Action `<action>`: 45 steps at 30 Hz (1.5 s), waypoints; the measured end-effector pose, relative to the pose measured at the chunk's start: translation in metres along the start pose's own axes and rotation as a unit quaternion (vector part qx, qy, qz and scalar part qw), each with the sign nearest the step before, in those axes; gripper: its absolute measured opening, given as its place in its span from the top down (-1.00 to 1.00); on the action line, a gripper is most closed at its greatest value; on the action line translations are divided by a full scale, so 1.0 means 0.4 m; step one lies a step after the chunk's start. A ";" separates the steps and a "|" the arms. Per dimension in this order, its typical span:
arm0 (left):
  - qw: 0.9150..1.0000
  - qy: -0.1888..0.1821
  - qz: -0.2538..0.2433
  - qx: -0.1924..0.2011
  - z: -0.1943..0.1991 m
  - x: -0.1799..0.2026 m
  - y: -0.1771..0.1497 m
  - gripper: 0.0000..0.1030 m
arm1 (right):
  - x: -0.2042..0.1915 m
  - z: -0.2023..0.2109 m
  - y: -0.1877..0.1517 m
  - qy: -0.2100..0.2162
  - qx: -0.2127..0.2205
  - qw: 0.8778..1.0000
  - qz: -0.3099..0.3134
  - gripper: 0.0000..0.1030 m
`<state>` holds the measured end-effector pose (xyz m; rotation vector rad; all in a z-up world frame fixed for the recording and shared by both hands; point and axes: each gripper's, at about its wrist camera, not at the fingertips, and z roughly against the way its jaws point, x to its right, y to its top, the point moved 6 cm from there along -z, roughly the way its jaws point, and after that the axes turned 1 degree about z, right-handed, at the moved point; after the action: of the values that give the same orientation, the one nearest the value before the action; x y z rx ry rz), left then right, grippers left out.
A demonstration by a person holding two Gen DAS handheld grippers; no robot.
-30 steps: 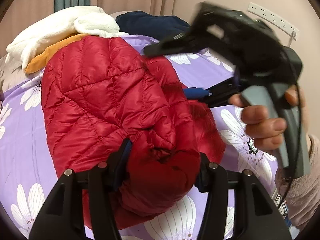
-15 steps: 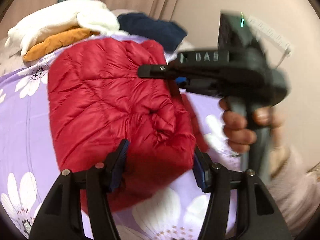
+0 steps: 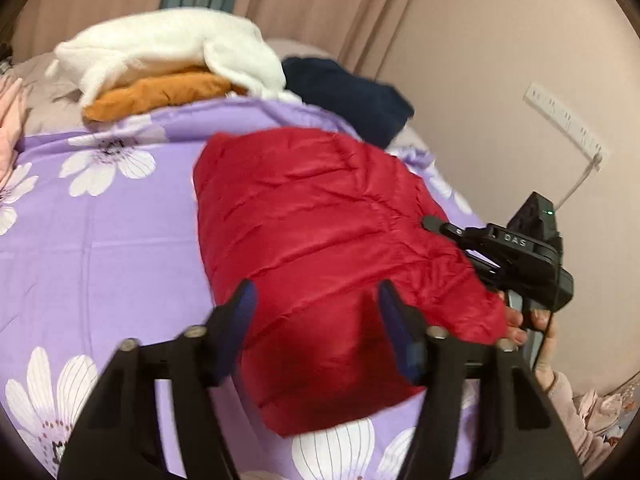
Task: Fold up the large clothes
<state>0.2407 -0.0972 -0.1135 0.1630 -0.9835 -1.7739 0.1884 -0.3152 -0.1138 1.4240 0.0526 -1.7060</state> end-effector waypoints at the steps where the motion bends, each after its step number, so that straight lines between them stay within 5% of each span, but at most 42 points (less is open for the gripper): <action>1: 1.000 0.003 -0.002 -0.004 -0.012 0.000 0.004 0.00 | 0.013 -0.003 -0.007 -0.005 -0.001 1.000 -0.003 0.69; 12: 0.996 0.039 -0.054 -0.053 -0.128 0.003 -0.034 -0.04 | 0.097 -0.016 -0.049 -0.060 -0.014 0.998 -0.010 0.69; 17: 0.996 0.036 -0.053 -0.058 -0.132 -0.010 -0.032 -0.08 | 0.057 0.009 -0.043 -0.107 -0.020 0.994 0.030 0.58; 21: 0.996 0.037 -0.049 -0.060 -0.130 -0.016 -0.033 -0.08 | -0.051 0.087 -0.029 -0.170 0.023 0.977 0.131 0.46; 24: 0.997 0.028 -0.038 -0.062 -0.130 -0.023 -0.030 -0.08 | -0.156 0.128 -0.052 -0.141 0.029 0.969 0.201 0.46; 29: 0.997 0.026 -0.035 -0.064 -0.131 -0.022 -0.029 -0.09 | -0.234 0.112 -0.146 -0.104 -0.015 0.957 0.271 0.46; 35: 0.997 0.019 -0.030 -0.075 -0.138 -0.028 -0.041 -0.11 | -0.147 0.044 -0.284 -0.181 -0.090 0.924 0.325 0.51; 40: 0.996 0.027 -0.028 -0.083 -0.142 -0.022 -0.036 -0.11 | -0.084 0.013 -0.284 -0.179 -0.097 0.935 0.291 0.52; 45: 0.998 0.017 -0.019 -0.049 -0.118 -0.016 0.045 -0.11 | -0.091 0.015 -0.294 -0.173 -0.093 0.938 0.284 0.52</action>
<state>0.2817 -0.1190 -0.1341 0.1509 -0.8718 -1.8437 0.1075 -0.2259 -0.1387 0.8666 -0.3524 -1.3911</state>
